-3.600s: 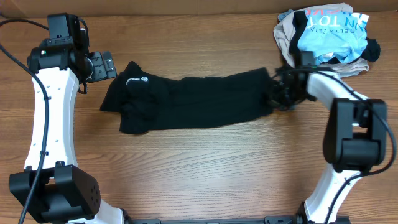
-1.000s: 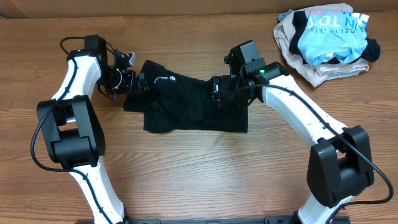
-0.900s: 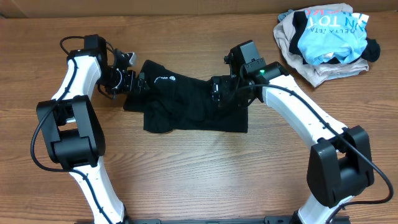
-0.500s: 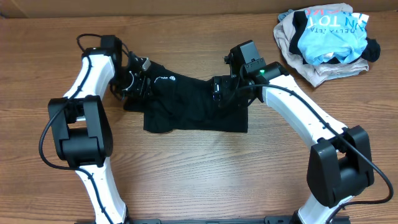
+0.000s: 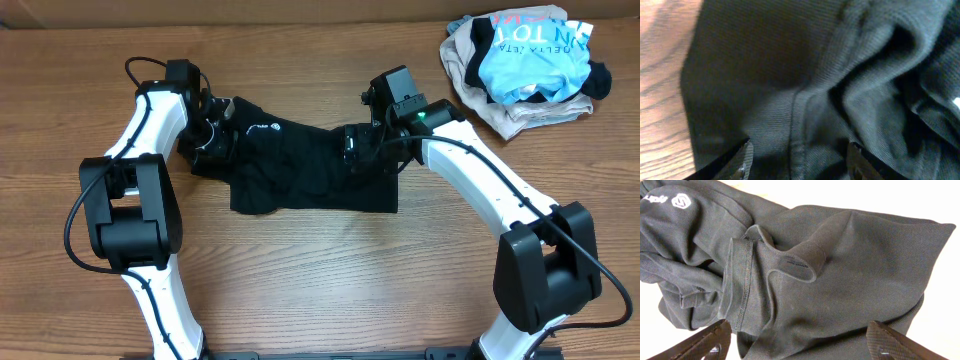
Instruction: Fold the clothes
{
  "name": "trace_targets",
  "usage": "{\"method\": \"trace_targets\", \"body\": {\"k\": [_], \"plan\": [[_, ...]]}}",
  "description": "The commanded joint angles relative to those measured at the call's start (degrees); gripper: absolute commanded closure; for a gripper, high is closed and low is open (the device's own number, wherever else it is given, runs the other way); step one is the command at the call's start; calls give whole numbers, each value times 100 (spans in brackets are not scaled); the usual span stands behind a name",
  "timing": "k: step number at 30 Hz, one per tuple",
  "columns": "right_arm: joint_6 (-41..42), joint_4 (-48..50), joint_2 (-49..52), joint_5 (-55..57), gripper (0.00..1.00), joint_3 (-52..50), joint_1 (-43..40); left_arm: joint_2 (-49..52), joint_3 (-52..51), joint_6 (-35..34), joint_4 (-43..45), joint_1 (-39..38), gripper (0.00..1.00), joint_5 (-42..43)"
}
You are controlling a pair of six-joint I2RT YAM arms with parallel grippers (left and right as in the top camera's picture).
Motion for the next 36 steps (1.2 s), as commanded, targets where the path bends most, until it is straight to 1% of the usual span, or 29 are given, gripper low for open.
{"method": "trace_targets", "body": {"k": [1, 4, 9, 11, 15, 17, 21, 28, 36], "plan": [[-13, 22, 28, 42, 10, 118, 9, 68, -9, -304, 15, 37, 37, -584], [-15, 24, 28, 44, 10, 118, 9, 46, 260, -448, -321, 26, 30, -568], [-15, 42, 28, 66, 10, 118, 9, 11, 1075, -490, -1239, -15, 24, -595], [-15, 39, 28, 63, 10, 118, 9, 11, 1340, -487, -1410, -15, 19, -612], [-15, 17, 28, 63, 10, 118, 9, 26, 1425, -387, -1104, 17, 7, -761], [-15, -22, 28, 61, 10, 118, 9, 72, 1368, -256, -850, 24, 5, -761], [-13, -138, 28, 61, 10, 118, 9, 166, 1202, -22, -422, 28, 5, -656], [-11, -197, 28, 57, 10, 118, 9, 542, 1163, 61, -267, 28, 6, -459], [-11, -238, 28, 57, 10, 118, 9, 870, 1137, 72, -358, 26, 15, 4]]}}
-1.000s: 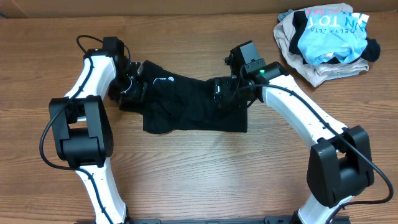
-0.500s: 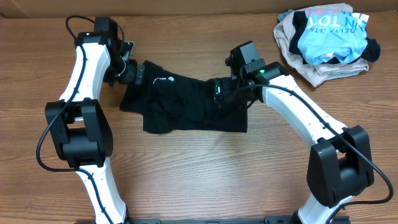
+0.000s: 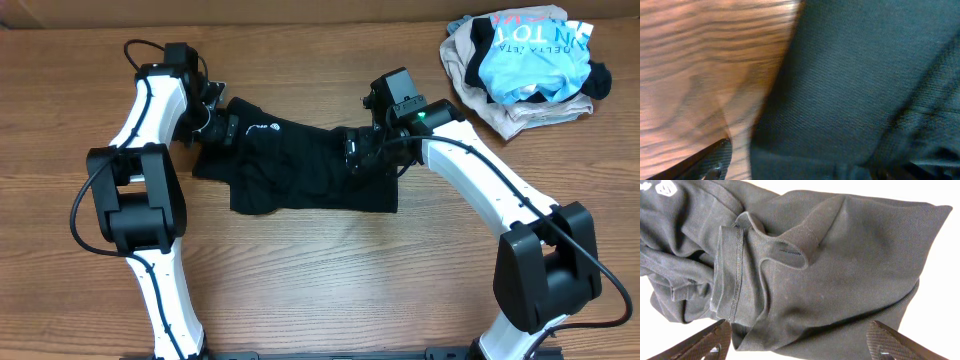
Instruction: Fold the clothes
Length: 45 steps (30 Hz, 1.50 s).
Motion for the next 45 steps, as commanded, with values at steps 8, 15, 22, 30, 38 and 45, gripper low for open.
{"method": "trace_targets", "body": {"k": [8, 15, 22, 30, 38, 45], "plan": [[2, 35, 28, 13, 10, 118, 9, 146, -131, 48, -304, 22, 58, 511], [293, 223, 33, -173, 21, 111, 15, 136, -101, -96, -428, 28, 96, 376], [1158, 509, 116, -144, 91, -103, -15, 127, 1478, -76, -1943, 74, 96, 118], [2039, 551, 693, -173, 96, -133, -28, 125, 3491, 76, -3624, -46, 96, 81], [2273, 505, 960, -350, 96, -133, -28, -138, 3950, 96, -3853, -201, 96, -195], [2280, 522, 960, -398, 96, -131, -131, -319, 3947, 33, -3853, -570, 96, 393]]}}
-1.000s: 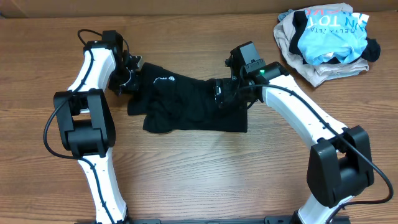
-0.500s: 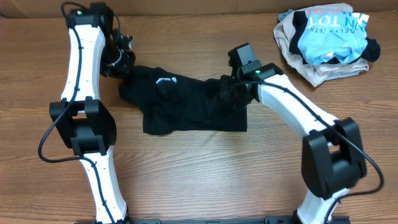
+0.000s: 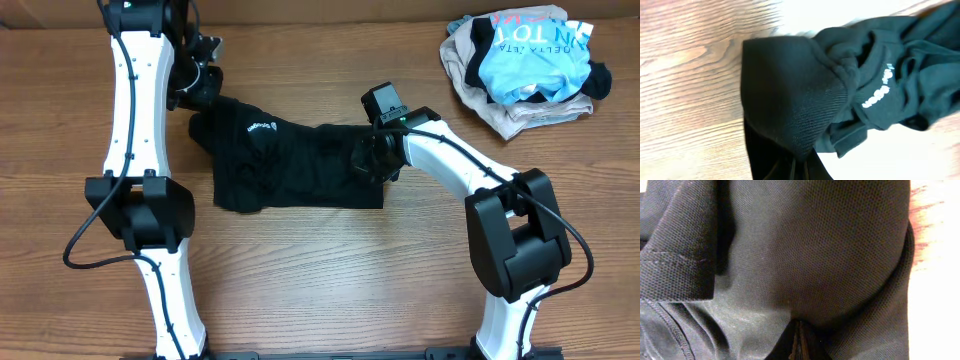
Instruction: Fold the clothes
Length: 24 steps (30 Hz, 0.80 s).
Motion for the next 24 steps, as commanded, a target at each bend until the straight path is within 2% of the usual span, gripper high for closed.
{"method": "trace_targets", "body": {"k": [1, 4, 9, 13, 18, 24], "plan": [[85, 11, -13, -122, 96, 0, -160, -330, 133, 37, -15, -315, 96, 553], [50, -15, -26, -404, 96, 2, -321, -330, 63, -103, -15, -686, 96, 772], [-586, -44, -505, -1121, 96, 74, -691, -330, 59, -793, 247, -1362, 96, 892], [-616, -304, -1329, -1121, 96, 166, -1071, -330, 50, -1121, 581, -1908, 96, 1329], [-807, -745, -2275, -1121, 96, 175, -1738, -299, 28, -1440, 955, -2496, 96, 1360], [-1189, -1338, -2691, -1119, 96, 175, -2461, -188, -490, -1558, 1749, -3001, 96, 1375]]}}
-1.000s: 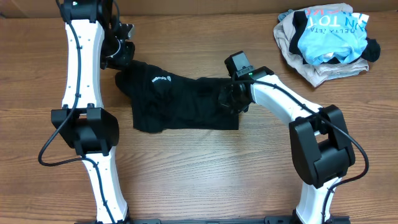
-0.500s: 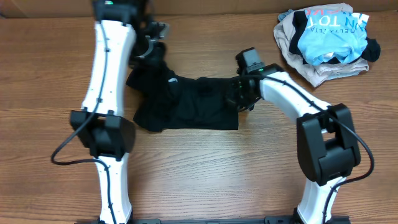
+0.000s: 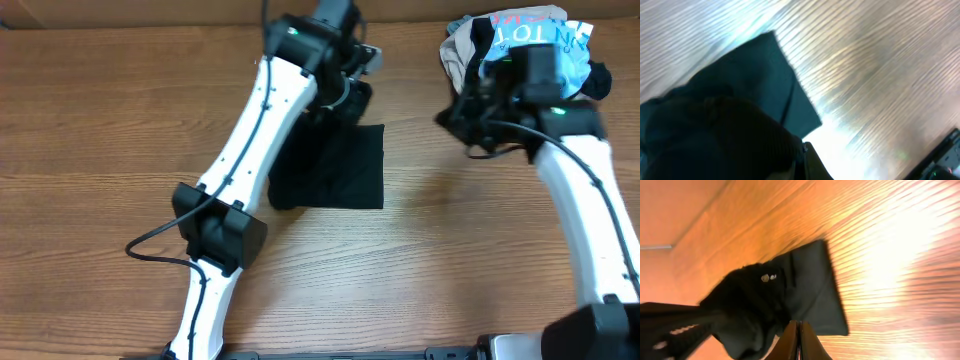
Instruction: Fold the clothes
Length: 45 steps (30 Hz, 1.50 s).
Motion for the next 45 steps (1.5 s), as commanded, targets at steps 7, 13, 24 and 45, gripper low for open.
{"method": "trace_targets", "body": {"k": [7, 13, 24, 45], "plan": [[-435, -282, 2, -46, 96, 35, -398, 186, -966, -304, 1543, -575, 96, 402], [-446, -254, 2, 2, 95, 35, -398, 289, -1202, -293, 2483, -841, 65, 398], [-442, -149, 2, 22, 95, 35, -398, 286, -315, -612, 2302, -356, 0, 660], [-2743, -22, 855, 640, 31, -149, 2111, 289, 874, -264, 382, 2371, 0, 612]]}}
